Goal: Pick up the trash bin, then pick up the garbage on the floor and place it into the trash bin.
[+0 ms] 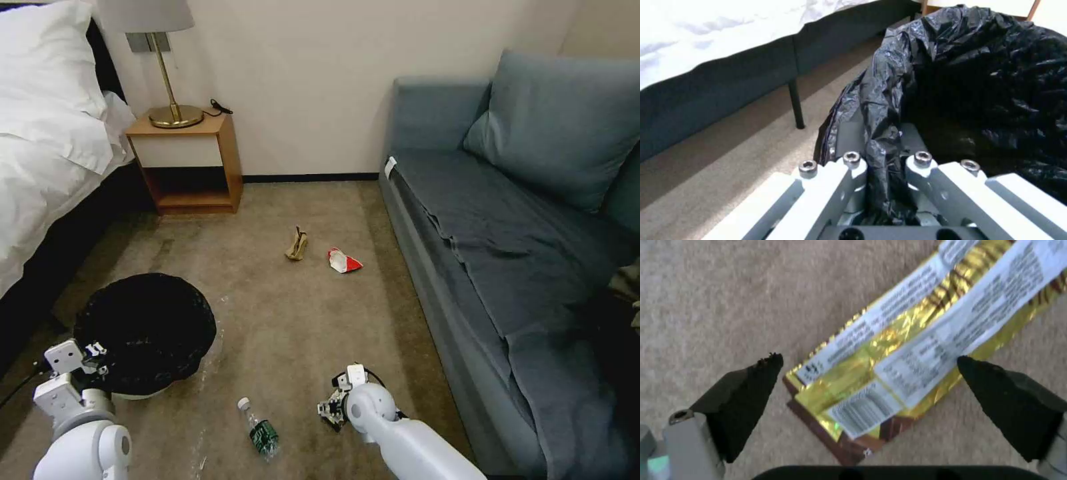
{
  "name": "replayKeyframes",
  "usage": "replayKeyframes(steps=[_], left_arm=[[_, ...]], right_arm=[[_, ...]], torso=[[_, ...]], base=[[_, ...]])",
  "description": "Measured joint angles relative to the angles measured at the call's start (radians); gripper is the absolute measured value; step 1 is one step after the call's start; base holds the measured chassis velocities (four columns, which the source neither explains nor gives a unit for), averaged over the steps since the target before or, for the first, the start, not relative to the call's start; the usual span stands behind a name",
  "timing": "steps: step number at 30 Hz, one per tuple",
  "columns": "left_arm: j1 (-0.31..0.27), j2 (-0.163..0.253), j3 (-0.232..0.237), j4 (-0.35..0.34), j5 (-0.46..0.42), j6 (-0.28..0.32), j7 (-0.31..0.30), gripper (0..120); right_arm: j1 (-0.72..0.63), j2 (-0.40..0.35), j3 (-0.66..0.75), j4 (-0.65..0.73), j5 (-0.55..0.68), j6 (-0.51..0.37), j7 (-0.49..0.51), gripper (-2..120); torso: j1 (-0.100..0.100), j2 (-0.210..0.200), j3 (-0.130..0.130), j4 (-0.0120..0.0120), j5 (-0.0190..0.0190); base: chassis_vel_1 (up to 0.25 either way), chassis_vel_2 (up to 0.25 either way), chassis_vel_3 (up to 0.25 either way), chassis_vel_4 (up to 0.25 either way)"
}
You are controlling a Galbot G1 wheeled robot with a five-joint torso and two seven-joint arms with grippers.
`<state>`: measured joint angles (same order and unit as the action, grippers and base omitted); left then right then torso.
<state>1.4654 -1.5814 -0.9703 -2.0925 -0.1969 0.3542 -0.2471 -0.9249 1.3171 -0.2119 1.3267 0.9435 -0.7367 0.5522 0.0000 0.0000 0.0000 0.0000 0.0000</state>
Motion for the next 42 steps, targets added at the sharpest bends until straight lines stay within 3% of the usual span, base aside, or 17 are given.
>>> replayKeyframes(steps=[7,19,36,41,42], left_arm=[[0.002,0.003,-0.004,-0.007,0.0,0.004,-0.001,5],[0.011,0.012,-0.029,-0.029,-0.004,0.016,-0.007,5],[0.011,0.017,-0.04,-0.033,-0.021,0.017,-0.007,5],[0.011,0.021,-0.053,-0.029,-0.033,0.016,-0.006,5],[0.011,0.024,-0.057,-0.027,-0.037,0.016,-0.006,5]], right_arm=[[0.023,0.007,0.0,-0.041,-0.041,0.003,-0.037,100],[0.034,0.024,0.024,-0.159,-0.134,0.087,-0.149,100],[0.006,0.036,0.034,-0.177,-0.226,0.149,-0.14,100],[-0.021,0.025,0.049,-0.123,-0.235,0.145,-0.105,90],[-0.032,0.014,0.055,-0.09,-0.23,0.133,-0.088,85]], torso=[[0.0,0.0,0.0,0.0,0.0],[0.0,0.001,-0.001,0.0001,-0.0003],[0.0,0.0,0.0,0.0006,0.0007],[0.0,-0.001,0.001,0.0005,0.001],[0.0,-0.001,0.001,-0.0007,-0.0003]], base=[[0.0,0.0,0.0,0.0],[0.0,0.0,0.0,0.0],[0.0,0.0,0.0,0.0],[0.0,0.0,0.0,0.0],[0.0,0.0,0.0,0.0]])
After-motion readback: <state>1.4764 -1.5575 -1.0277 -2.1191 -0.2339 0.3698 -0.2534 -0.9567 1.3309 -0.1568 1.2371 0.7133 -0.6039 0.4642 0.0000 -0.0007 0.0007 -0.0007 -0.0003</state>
